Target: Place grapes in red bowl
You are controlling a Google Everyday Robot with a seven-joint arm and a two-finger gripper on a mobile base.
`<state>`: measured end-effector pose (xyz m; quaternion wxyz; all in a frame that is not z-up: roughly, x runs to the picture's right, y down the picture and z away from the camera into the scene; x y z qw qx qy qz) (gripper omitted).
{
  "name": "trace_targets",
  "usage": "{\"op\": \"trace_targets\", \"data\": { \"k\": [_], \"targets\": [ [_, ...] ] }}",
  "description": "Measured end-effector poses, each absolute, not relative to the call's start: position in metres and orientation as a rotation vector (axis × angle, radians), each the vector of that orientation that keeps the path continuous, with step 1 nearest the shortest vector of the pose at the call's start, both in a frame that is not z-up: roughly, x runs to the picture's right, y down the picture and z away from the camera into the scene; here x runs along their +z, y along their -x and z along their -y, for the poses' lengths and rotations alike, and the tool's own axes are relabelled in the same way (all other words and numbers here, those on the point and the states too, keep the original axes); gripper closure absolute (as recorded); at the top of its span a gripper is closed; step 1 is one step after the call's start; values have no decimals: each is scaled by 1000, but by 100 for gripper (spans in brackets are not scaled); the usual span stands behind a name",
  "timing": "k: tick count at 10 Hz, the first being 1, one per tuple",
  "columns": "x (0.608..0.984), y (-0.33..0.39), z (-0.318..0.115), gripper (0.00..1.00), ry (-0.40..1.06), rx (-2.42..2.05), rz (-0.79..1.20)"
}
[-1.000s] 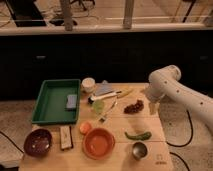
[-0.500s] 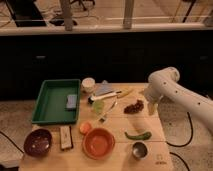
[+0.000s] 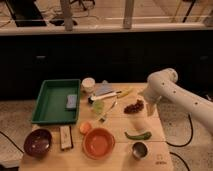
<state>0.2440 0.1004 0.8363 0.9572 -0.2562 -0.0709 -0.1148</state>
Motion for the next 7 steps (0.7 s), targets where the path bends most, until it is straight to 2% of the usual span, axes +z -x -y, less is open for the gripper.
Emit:
{"op": "trace_targets", "data": {
  "k": [7],
  "targets": [
    [854,-236,-114,20,547,-244,167]
  ]
}}
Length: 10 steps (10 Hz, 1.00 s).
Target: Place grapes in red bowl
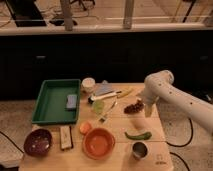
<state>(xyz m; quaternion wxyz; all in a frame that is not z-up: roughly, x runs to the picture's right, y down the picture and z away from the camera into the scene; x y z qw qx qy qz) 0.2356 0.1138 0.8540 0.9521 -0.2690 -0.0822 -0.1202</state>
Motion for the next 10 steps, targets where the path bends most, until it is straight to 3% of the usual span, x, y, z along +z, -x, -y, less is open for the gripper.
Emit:
{"op": "trace_targets", "data": {
  "k": [10],
  "targets": [
    [872,-230,-130,20,587,-230,204]
  ]
}}
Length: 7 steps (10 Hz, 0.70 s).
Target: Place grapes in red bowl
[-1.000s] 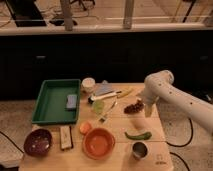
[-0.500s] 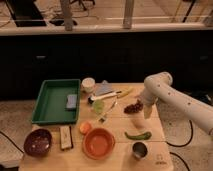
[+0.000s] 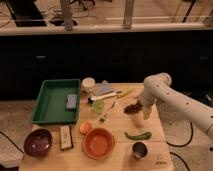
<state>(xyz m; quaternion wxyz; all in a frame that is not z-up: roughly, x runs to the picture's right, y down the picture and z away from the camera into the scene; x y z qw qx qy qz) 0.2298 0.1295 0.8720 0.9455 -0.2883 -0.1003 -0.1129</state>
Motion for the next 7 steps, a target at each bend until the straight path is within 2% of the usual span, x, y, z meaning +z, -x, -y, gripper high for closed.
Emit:
{"op": "trace_targets", "data": {
  "k": [7],
  "targets": [
    [882,-232,-140,20,609,-188,213]
  ]
}}
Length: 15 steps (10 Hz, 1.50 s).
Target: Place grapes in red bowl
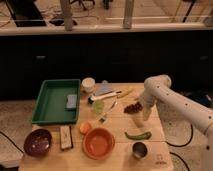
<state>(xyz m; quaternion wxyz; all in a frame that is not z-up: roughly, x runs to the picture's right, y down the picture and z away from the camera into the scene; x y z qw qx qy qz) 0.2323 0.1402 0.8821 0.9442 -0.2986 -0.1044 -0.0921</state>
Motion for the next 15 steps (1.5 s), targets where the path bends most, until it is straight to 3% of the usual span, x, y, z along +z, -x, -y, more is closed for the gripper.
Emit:
{"op": "trace_targets", "data": {
  "k": [15],
  "targets": [
    [889,-237,-146,20,639,-133,214]
  ]
}}
